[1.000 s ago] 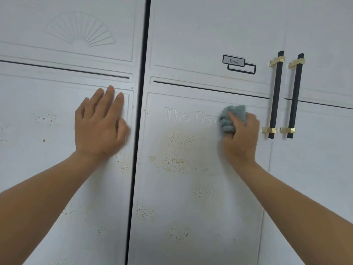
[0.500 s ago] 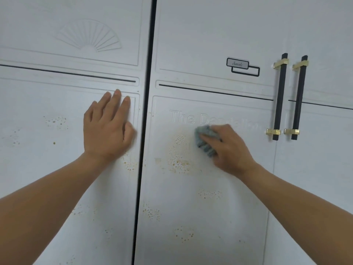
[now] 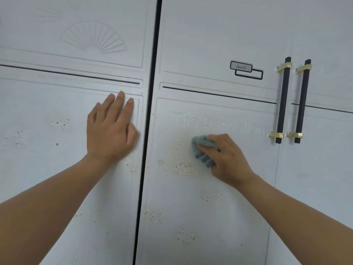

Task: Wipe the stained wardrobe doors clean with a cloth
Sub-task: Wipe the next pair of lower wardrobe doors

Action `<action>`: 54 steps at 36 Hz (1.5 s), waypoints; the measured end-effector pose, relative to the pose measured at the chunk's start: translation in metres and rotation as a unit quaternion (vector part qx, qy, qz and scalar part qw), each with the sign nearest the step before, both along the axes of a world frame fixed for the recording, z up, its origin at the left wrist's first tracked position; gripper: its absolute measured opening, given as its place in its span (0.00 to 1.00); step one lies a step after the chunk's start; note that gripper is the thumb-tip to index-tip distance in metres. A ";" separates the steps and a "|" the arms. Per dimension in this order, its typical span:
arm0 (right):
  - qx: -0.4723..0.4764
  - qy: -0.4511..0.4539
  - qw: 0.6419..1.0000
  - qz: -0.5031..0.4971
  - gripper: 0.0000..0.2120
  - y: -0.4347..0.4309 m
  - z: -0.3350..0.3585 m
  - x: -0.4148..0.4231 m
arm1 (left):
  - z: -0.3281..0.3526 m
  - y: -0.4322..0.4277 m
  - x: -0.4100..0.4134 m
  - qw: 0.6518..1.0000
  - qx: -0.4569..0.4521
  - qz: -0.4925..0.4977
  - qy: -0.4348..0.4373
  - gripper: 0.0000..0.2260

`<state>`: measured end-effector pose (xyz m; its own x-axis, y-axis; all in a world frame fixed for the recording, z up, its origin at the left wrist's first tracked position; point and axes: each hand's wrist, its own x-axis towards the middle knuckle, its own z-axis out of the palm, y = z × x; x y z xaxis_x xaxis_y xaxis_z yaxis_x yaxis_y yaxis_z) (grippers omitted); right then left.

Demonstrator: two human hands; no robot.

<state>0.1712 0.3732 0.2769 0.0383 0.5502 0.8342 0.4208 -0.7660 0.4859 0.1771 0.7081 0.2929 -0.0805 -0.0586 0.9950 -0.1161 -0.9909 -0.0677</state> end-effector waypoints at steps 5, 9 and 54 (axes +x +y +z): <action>-0.010 -0.027 1.000 0.004 0.20 0.013 -0.010 -0.002 | -0.001 -0.001 -0.001 1.000 -0.002 -0.002 0.006 0.27; -0.061 -0.012 0.998 0.015 0.21 0.006 0.003 -0.003 | 0.000 0.000 -0.001 1.000 -0.002 -0.004 0.001 0.27; 0.415 -0.005 0.908 0.057 0.24 0.064 0.059 0.003 | 0.000 0.003 0.001 1.000 -0.003 -0.011 -0.011 0.26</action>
<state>0.1744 0.4373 0.3354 0.0117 -0.2691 0.9631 0.5188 -0.8217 -0.2359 0.1784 0.7107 0.2929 -0.1037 -0.0508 0.9933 -0.1369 -0.9885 -0.0648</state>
